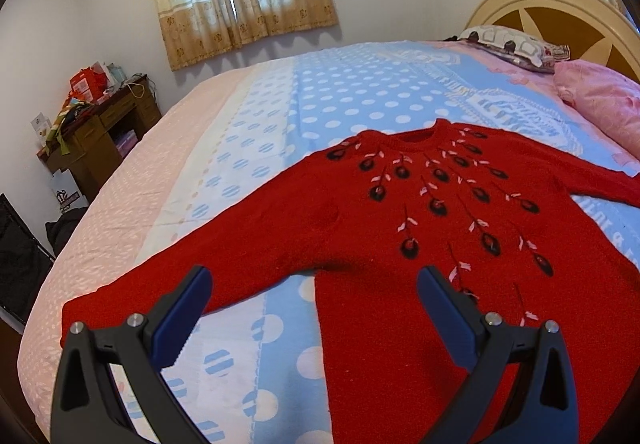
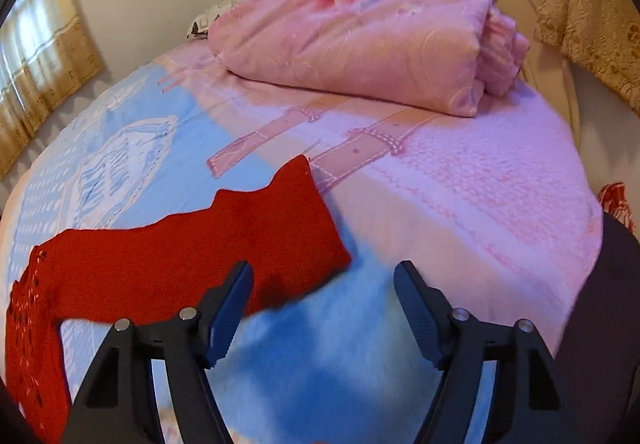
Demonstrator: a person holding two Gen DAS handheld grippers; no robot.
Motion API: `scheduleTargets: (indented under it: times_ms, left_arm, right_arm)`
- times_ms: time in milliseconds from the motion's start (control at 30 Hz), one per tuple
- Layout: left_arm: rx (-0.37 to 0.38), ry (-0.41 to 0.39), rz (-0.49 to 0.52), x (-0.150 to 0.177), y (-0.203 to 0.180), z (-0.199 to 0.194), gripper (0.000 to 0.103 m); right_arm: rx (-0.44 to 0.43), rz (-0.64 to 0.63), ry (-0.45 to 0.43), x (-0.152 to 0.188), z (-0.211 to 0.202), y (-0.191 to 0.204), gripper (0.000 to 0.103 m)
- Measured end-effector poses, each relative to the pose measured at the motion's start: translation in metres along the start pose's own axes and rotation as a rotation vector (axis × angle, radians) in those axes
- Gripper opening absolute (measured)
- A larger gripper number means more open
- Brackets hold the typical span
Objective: Fold small clothes
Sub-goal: 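Move the right tool to the sleeve cuff and close on it, then lift the cuff with the right tool and fold the sleeve across the cardigan body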
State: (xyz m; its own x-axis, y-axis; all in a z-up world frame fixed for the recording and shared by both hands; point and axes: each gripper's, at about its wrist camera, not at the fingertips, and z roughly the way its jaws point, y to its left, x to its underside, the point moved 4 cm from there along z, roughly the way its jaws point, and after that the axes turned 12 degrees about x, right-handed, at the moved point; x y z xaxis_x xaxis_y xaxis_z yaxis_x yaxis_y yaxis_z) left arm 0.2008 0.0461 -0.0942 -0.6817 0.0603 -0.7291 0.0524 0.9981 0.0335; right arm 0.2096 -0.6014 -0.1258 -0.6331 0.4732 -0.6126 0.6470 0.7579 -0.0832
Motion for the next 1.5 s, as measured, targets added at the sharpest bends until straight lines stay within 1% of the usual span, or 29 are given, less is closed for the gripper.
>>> scheduleTargets:
  times_ms: [33,67,100,133,167,200,233,267,467,633,800,1033,1333,1500]
  left_arm:
    - [-0.003,0.003,0.003,0.000,0.000,0.001,0.103]
    - [-0.004,0.005,0.005,-0.001,-0.001,0.003,0.103]
    - [-0.002,0.005,0.004,-0.002,-0.002,0.003,0.103]
    - [0.001,0.004,0.001,-0.002,-0.002,0.003,0.103]
    - [0.004,0.002,0.000,-0.002,-0.002,0.002,0.103]
    - [0.008,-0.001,0.000,-0.002,-0.003,0.001,0.103]
    - [0.010,-0.004,0.002,-0.002,-0.004,0.000,0.103]
    - [0.011,-0.006,0.005,-0.002,-0.004,0.000,0.103]
    - [0.020,-0.020,-0.015,-0.001,0.003,-0.006,0.103]
    - [0.031,-0.030,-0.044,0.002,0.012,-0.009,0.103]
    - [0.043,-0.036,-0.064,0.006,0.020,-0.009,0.103]
    - [0.061,-0.032,-0.100,0.015,0.035,-0.007,0.103]
    - [0.065,-0.047,-0.126,0.023,0.051,-0.009,0.103]
    - [0.065,-0.048,-0.138,0.026,0.057,-0.007,0.103]
  right_arm:
    - [-0.003,-0.007,-0.005,-0.002,0.003,0.003,0.069]
    - [-0.012,-0.017,-0.006,-0.005,0.005,0.007,0.060]
    - [-0.020,-0.021,-0.003,-0.007,0.008,0.010,0.054]
    - [-0.022,-0.027,-0.001,-0.009,0.012,0.011,0.039]
    - [-0.023,-0.035,0.002,-0.011,0.015,0.014,0.027]
    - [-0.036,-0.038,0.006,-0.011,0.015,0.016,0.025]
    - [-0.048,-0.035,0.009,-0.012,0.015,0.017,0.020]
    - [-0.061,-0.033,0.013,-0.012,0.014,0.019,0.018]
    - [-0.099,-0.052,-0.035,-0.019,-0.010,0.033,0.015]
    - [-0.126,-0.110,-0.107,-0.025,-0.041,0.064,0.014]
    - [-0.161,-0.197,-0.163,-0.024,-0.071,0.109,0.014]
    - [-0.209,-0.329,-0.231,-0.010,-0.109,0.180,0.014]
    - [-0.262,-0.453,-0.295,0.006,-0.151,0.258,0.014]
    - [-0.313,-0.520,-0.324,0.022,-0.177,0.304,0.014]
